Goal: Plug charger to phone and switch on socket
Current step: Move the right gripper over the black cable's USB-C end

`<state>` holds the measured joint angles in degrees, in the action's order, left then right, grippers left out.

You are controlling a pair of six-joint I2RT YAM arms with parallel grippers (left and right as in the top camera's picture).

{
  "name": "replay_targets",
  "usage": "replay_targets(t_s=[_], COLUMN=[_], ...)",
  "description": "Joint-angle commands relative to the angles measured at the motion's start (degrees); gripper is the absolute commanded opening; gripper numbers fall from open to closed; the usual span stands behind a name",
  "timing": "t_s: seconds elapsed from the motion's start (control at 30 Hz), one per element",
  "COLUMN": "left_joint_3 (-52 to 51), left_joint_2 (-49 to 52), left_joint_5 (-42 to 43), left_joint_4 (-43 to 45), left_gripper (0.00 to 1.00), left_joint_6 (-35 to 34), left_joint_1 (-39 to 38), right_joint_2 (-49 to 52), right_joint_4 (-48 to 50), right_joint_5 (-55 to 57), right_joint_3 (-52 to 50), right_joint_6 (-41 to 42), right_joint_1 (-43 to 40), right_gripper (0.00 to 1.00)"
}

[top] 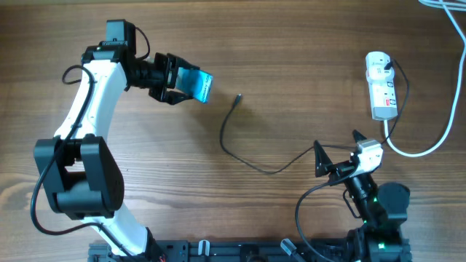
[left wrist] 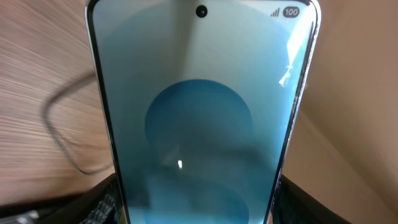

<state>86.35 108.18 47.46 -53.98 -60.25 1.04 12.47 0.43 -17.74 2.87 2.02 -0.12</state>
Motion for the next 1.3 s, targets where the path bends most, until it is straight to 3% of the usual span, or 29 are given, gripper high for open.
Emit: replay_targets(t_s=[0.0, 0.33, 0.53, 0.8, 0.9, 1.0, 1.13, 1.27], left_joint_3=[1.0, 1.0, 1.0, 1.0, 1.0, 1.0, 1.0, 1.0], left_joint_2=[-2.0, -2.0, -2.0, -2.0, -2.0, -2.0, -2.0, -2.0], left_joint_5=[-10.8, -34.8, -37.4, -40.9, -41.0, -41.0, -41.0, -42.3], left_joint_4=[-1.2, -5.3, -5.7, -6.3, -6.5, -6.5, -6.5, -6.5], left_gripper=[0.04, 0.04, 0.04, 0.04, 0.04, 0.04, 0.04, 0.04], left_joint_6=[4.5, 7.6, 15.1, 15.1, 16.6, 16.6, 16.6, 16.6], left_joint_1=[0.1, 0.1, 0.1, 0.0, 0.0, 0.0, 0.0, -0.7], right_joint_2=[6.6, 28.6, 37.5, 44.9, 44.8, 45.2, 48.7, 54.9], right_joint_4=[0.3, -4.8, -16.3, -34.8, -25.9, -19.5, -20.0, -25.9], right_joint_5=[-4.3, -16.3, -21.7, -24.5, -31.6, -31.8, -30.4, -30.4], right_joint_3=[5.9, 21.4, 33.1, 49.5, 50.9, 50.9, 50.9, 54.7], right_joint_6=[3.1, 7.1, 6.8, 6.9, 10.2, 18.5, 25.2, 24.9], right_joint_1=[0.3, 0.3, 0.3, 0.3, 0.3, 0.3, 0.3, 0.6], right_gripper=[1.00, 1.00, 1.00, 1.00, 1.00, 1.00, 1.00, 1.00])
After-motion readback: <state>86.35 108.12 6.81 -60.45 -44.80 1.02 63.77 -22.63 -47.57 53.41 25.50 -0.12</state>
